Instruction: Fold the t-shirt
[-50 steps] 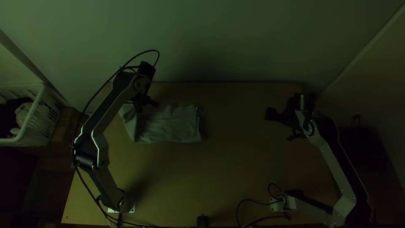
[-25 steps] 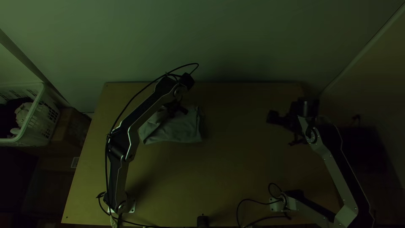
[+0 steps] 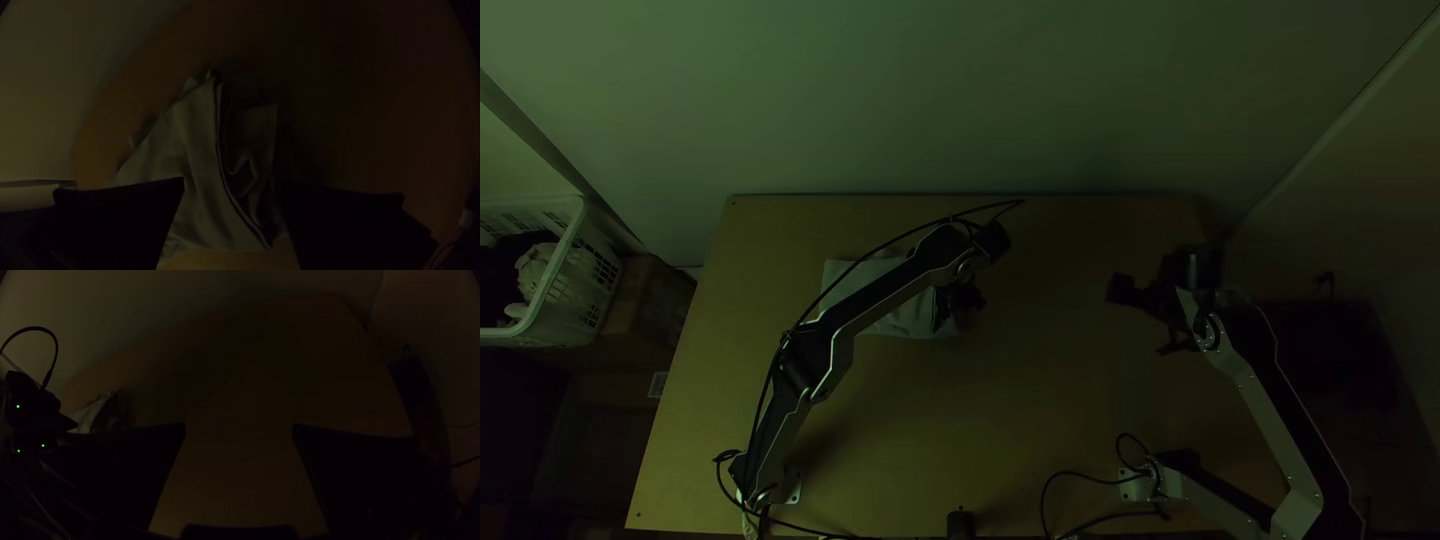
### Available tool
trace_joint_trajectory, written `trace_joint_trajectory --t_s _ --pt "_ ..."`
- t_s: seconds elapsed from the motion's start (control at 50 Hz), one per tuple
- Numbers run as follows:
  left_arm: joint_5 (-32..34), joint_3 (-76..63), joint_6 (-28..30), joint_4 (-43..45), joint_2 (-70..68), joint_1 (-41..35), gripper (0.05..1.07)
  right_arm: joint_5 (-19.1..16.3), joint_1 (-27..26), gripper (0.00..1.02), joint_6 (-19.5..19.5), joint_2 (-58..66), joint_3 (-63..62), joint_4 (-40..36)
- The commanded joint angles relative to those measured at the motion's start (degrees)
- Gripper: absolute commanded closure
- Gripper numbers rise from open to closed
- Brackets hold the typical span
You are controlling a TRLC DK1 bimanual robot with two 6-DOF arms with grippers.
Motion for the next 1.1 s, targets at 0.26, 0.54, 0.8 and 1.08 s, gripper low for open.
trace_joint_trajectory --t_s 0.26,0.54,0.8,1.08 --pt "1.79 1.22 -1.80 -0.02 -8.31 2.66 0.10 0.23 0.44 0.04 -2.54 -0.90 0.67 5.34" --pt "6.45 0.25 -0.40 0.15 -16.04 9.08 0.10 0.23 0.35 0.04 -8.43 0.41 6.73 7.98" --pt "10.23 -3.00 2.50 0.77 -27.03 19.01 0.10 0.23 0.61 0.04 -11.68 0.41 14.64 10.08" --pt "16.82 -13.46 9.27 7.27 -41.62 33.60 0.10 0.23 0.09 0.04 -14.67 -0.46 21.41 14.22"
